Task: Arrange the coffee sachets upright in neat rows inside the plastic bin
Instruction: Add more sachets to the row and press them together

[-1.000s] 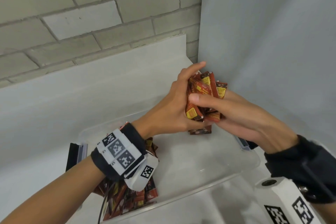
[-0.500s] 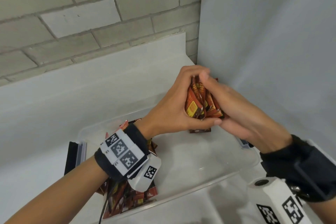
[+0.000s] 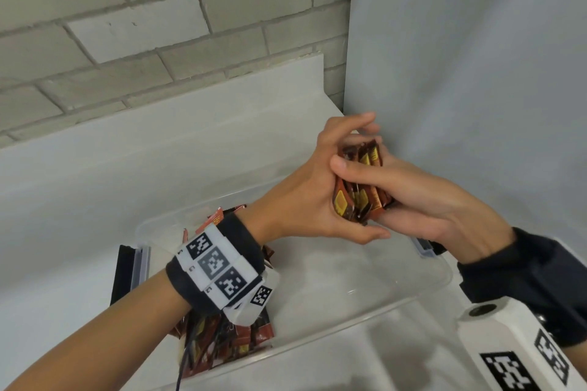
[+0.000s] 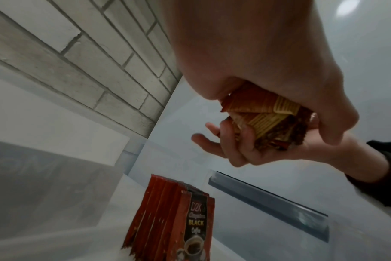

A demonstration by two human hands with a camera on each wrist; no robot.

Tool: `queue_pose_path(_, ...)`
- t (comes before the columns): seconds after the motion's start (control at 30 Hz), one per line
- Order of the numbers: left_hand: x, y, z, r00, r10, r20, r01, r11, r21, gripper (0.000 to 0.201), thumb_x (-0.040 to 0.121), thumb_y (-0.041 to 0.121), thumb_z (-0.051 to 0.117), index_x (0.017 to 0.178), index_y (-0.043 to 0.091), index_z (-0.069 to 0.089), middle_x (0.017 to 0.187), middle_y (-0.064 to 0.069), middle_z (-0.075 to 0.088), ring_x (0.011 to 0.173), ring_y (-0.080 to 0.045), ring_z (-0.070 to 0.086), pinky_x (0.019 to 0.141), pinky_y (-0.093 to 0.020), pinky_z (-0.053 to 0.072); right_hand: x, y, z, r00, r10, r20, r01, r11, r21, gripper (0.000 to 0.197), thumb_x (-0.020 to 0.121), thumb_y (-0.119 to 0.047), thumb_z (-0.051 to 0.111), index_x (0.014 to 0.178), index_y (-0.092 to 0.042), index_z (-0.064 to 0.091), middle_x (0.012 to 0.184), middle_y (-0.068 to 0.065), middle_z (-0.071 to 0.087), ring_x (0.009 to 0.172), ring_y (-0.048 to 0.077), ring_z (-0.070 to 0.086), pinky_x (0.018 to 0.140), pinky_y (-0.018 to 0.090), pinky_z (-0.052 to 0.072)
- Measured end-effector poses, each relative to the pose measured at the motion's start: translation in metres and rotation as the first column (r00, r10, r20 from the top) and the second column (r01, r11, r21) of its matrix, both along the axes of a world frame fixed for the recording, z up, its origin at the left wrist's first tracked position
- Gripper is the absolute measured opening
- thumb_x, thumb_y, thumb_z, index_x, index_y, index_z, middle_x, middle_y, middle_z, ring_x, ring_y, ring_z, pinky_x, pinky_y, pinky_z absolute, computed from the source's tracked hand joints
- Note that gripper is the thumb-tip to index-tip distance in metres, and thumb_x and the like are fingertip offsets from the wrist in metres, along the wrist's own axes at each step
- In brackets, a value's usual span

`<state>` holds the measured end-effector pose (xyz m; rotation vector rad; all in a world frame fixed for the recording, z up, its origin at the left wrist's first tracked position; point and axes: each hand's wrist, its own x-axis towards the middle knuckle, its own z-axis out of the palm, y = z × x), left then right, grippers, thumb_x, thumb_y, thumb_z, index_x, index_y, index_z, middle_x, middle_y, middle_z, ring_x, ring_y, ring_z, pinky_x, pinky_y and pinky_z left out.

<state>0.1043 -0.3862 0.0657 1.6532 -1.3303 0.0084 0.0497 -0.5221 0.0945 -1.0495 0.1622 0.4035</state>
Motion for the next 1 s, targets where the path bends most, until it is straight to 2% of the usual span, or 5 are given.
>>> queue_pose_path(0.2,0.004,0.003,0.001,0.996,-0.015,0.091,0.004,0.993,0.122,0.105,0.057,0.022,0.093,0.137,0.016,0.025,0.137,-0.015,0.034,0.127,-0.030,0.041,0.109,-0.040,0.037,-0.008,-0.004,0.002,0.993,0.103,0.063,-0.098,0.992,-0.079,0.042,0.067,-0.025,0.069,0.106,-0.015,0.059,0.088,0.003,0.072,0.088,0.015,0.072,0.064,0.025,0.056)
queue_pose_path(0.4,-0.005,0.002,0.000,1.000,0.011,-0.009,-0.011,0.999,0.036,0.082,0.065,0.016,0.087,0.130,0.017,0.037,0.123,-0.014,0.046,0.117,-0.027,0.049,0.100,-0.042,0.044,-0.008,-0.001,-0.003,0.998,0.057,0.032,-0.051,0.988,-0.148,0.063,0.063,-0.033,0.086,0.116,-0.016,0.057,0.103,0.005,0.071,0.100,0.016,0.070,0.067,0.027,0.056)
queue_pose_path(0.6,-0.004,0.005,0.001,0.999,0.043,0.005,-0.044,0.996,0.076,0.057,0.071,0.017,0.083,0.123,0.013,0.059,0.111,0.000,0.048,0.104,-0.021,0.053,0.093,-0.029,0.046,-0.012,-0.001,-0.003,0.990,0.127,0.067,-0.105,0.957,-0.270,0.078,0.062,-0.043,0.077,0.126,-0.012,0.048,0.119,0.007,0.066,0.111,0.013,0.065,0.094,0.035,0.052)
queue_pose_path(0.87,-0.007,0.004,0.002,0.996,0.067,0.051,-0.073,0.988,0.135,0.062,0.065,0.011,0.087,0.117,-0.001,0.056,0.119,-0.013,0.047,0.115,-0.020,0.050,0.097,-0.031,0.046,-0.016,0.010,-0.002,0.997,0.032,0.074,-0.012,0.965,-0.260,0.068,0.064,-0.032,0.082,0.118,-0.009,0.047,0.104,0.007,0.063,0.096,0.009,0.070,0.069,0.020,0.053)
queue_pose_path(1.0,-0.009,0.006,0.004,0.992,0.077,0.099,-0.088,0.990,0.114,0.053,0.067,0.007,0.085,0.112,-0.004,0.058,0.118,-0.017,0.052,0.111,-0.020,0.056,0.094,-0.032,0.048,-0.014,0.004,-0.004,1.000,0.019,0.016,-0.018,0.999,-0.049,0.061,0.072,-0.017,0.077,0.124,-0.007,0.046,0.094,0.007,0.067,0.090,0.012,0.071,0.066,0.021,0.054)
